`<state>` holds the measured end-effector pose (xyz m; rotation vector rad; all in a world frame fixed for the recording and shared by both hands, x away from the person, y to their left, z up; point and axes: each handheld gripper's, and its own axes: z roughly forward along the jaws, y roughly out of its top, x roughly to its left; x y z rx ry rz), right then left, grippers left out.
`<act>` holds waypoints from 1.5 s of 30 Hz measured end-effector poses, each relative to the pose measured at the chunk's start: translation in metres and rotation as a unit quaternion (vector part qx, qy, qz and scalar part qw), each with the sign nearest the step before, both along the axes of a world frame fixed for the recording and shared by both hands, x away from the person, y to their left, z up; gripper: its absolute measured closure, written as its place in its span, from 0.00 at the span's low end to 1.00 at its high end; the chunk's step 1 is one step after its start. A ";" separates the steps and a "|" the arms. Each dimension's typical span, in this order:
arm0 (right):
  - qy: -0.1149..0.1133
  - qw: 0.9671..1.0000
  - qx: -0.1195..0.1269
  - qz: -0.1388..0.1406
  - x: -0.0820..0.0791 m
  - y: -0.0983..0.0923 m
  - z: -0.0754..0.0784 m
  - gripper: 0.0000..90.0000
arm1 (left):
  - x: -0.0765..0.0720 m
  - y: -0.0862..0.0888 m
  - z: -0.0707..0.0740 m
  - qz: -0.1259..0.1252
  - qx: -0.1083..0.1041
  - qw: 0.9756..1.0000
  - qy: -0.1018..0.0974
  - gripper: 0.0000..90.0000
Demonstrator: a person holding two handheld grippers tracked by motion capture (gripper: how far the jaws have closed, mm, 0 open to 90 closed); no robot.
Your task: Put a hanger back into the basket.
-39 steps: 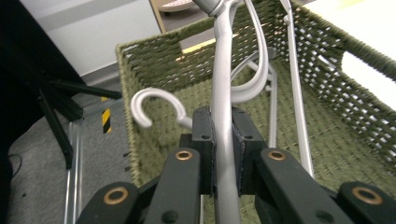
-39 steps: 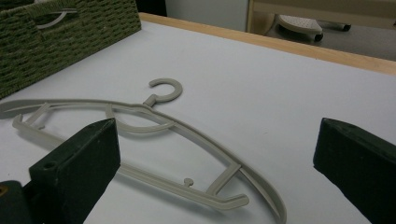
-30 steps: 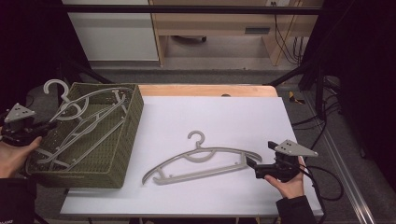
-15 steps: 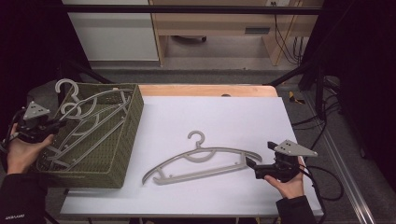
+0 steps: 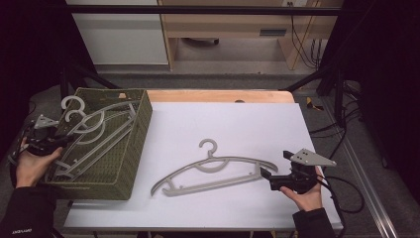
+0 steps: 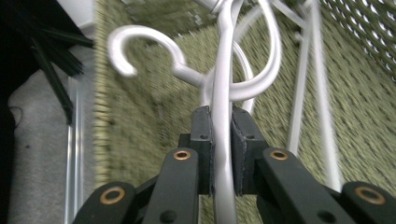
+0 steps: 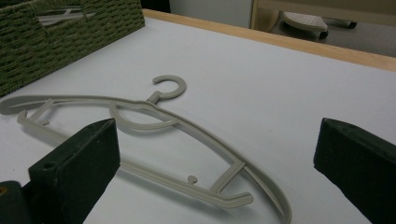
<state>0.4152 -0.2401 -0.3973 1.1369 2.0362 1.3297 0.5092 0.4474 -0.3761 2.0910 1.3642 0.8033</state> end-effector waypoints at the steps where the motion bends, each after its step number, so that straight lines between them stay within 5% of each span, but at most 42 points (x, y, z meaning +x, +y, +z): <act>1: 0.000 1.000 0.000 0.000 0.000 0.000 0.000 0.01 | 0.002 -0.004 -0.002 0.002 0.013 1.000 0.009 0.89; 3: -0.001 1.000 0.000 0.000 0.000 0.000 0.000 0.01 | 0.004 -0.009 -0.005 0.006 0.030 0.999 0.019 0.89; 6: -0.003 1.000 0.000 0.000 -0.001 -0.001 0.001 0.01 | 0.006 -0.004 -0.007 0.016 0.006 0.999 0.043 0.84; 7: -0.003 1.000 0.001 0.000 -0.001 -0.001 0.001 0.01 | 0.005 -0.005 -0.009 0.021 0.025 0.998 0.049 0.81; 13: -0.004 1.000 0.002 0.002 -0.001 -0.001 0.002 0.01 | -0.001 -0.004 -0.005 0.024 0.005 0.999 0.046 0.73; 19: -0.007 1.000 0.005 0.001 -0.002 -0.002 0.003 0.01 | -0.009 -0.007 0.009 0.029 -0.025 0.999 0.016 0.65; 25: -0.008 1.000 0.007 0.000 -0.002 -0.003 0.004 0.01 | -0.024 -0.022 0.023 -0.002 -0.070 0.997 -0.030 0.57; 31: -0.011 1.000 0.007 0.000 -0.002 -0.004 0.005 0.01 | -0.040 -0.043 0.034 -0.043 -0.118 0.989 -0.078 0.46; 40: -0.015 1.000 0.012 0.000 -0.003 -0.004 0.006 0.01 | -0.058 -0.082 0.035 -0.101 -0.193 0.968 -0.126 0.26; 45: -0.017 1.000 0.012 0.000 -0.004 -0.005 0.007 0.01 | -0.066 -0.108 0.035 -0.125 -0.198 0.963 -0.135 0.14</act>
